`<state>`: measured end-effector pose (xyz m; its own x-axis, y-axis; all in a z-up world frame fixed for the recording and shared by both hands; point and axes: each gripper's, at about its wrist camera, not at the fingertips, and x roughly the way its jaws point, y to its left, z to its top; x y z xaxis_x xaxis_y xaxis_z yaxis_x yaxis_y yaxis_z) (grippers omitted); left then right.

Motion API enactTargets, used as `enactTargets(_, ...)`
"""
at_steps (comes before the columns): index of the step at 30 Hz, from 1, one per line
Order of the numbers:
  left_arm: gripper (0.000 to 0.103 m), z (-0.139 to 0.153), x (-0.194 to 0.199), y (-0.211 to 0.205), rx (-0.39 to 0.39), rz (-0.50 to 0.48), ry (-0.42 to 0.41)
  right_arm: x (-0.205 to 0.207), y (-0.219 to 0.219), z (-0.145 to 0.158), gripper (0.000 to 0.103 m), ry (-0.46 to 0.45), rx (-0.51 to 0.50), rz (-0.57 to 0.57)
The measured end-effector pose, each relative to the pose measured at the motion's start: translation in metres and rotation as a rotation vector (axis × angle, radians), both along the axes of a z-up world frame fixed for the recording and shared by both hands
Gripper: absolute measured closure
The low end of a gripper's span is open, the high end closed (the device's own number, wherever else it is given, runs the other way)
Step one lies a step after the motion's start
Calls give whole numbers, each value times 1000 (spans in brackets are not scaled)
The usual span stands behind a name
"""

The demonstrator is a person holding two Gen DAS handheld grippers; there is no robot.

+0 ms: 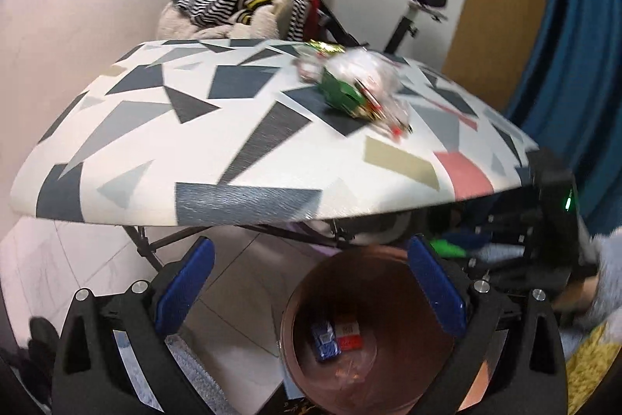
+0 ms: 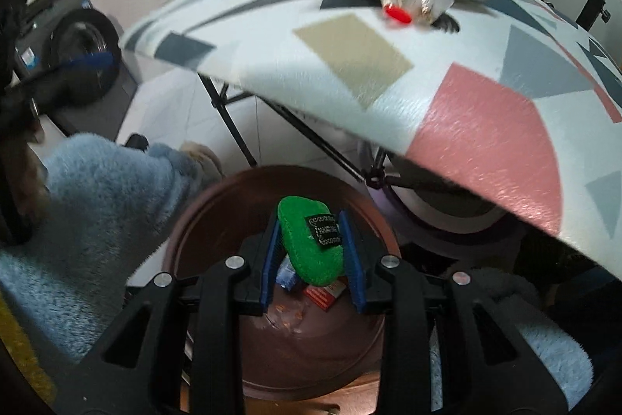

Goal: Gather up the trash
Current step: 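Carry the blue box with the left gripper while the right gripper carries the keychain to the bin, then open both grippers over the brown bin to drop the items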

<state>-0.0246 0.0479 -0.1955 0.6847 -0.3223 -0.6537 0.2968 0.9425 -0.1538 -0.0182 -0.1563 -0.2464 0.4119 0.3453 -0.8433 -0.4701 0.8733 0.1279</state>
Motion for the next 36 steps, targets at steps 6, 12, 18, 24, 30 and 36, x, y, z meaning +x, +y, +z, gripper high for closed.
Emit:
enactTargets(6,6,-6,6,4,-23,13,34,0,3,-11,70,25,-36,-3)
enactTargets(12,6,-8,7,3,-22,11,41,-1,3,-14,67,32,-51,0)
enactTargets(18,6,-9,6,3,-20,12,41,0,5,-13,62,29,-65,-1)
enactTargets(24,6,-8,6,3,-19,12,40,0,6,-12,24,14,-68,-4)
enactTargets(30,6,-8,5,3,-11,5,40,-3,8,-9,6,7,-68,25)
enactTargets(36,6,-8,4,3,-4,1,37,-8,4,2,6,-37,-40,26)
